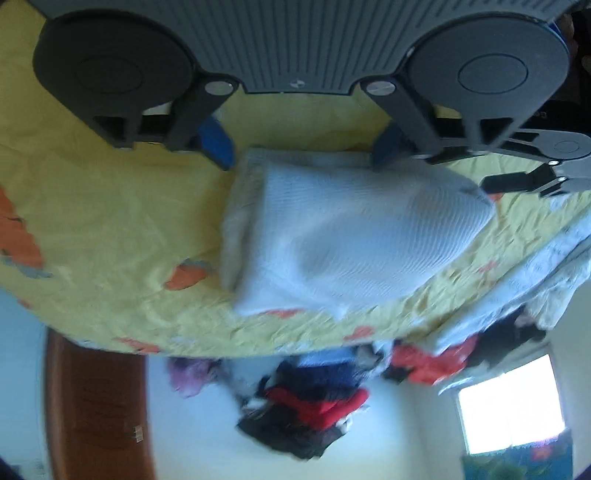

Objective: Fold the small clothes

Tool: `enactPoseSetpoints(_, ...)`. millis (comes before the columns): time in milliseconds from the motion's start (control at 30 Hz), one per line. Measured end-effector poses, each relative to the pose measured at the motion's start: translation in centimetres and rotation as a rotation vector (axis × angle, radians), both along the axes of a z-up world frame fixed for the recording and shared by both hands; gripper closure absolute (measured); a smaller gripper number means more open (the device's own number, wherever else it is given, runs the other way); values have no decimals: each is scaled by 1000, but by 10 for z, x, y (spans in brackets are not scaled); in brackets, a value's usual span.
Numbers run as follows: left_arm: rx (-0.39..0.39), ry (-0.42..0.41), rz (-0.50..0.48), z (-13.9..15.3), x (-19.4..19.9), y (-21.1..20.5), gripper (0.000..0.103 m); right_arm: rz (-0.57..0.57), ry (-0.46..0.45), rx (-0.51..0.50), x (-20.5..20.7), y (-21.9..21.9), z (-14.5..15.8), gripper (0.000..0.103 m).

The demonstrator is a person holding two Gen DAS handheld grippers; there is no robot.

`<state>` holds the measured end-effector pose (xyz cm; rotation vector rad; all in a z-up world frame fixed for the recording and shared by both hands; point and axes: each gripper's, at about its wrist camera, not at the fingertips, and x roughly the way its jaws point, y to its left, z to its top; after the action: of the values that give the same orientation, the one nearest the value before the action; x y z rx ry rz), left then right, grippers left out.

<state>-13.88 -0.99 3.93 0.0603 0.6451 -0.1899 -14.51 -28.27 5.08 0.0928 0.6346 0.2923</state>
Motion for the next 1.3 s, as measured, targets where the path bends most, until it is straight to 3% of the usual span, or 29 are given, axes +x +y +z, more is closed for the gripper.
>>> enactPoseSetpoints(100, -12, 6, 38, -9, 6, -4, 7, -50, 33, -76, 0, 2, -8, 5)
enactPoseSetpoints(200, -15, 67, 62, -21, 16, -8, 7, -35, 116, -140, 7, 15, -23, 6)
enactPoseSetpoints(367, 42, 92, 63, -22, 16, -14, 6, -32, 92, -233, 12, 37, -35, 0)
enactPoseSetpoints(500, 45, 137, 98, -23, 19, -8, 0, -67, 133, -236, 20, 42, -38, 0)
enactPoseSetpoints(767, 64, 221, 95, -18, 33, -8, 0, -88, 172, -264, 21, 42, -39, 0)
enactPoseSetpoints(900, 59, 174, 98, -21, 28, -8, 0, -106, 165, -194, 24, 34, -43, 1)
enactPoseSetpoints(1000, 52, 99, 100, -27, 17, -7, 0, -106, 101, -185, 18, 32, -48, 1)
enactPoseSetpoints(1100, 51, 95, 103, -27, 16, -7, 0, -116, 44, -174, 11, 31, -54, 1)
enactPoseSetpoints(1300, 63, 93, 121, -24, 18, -9, 0, -125, 46, -175, 21, 33, -51, 1)
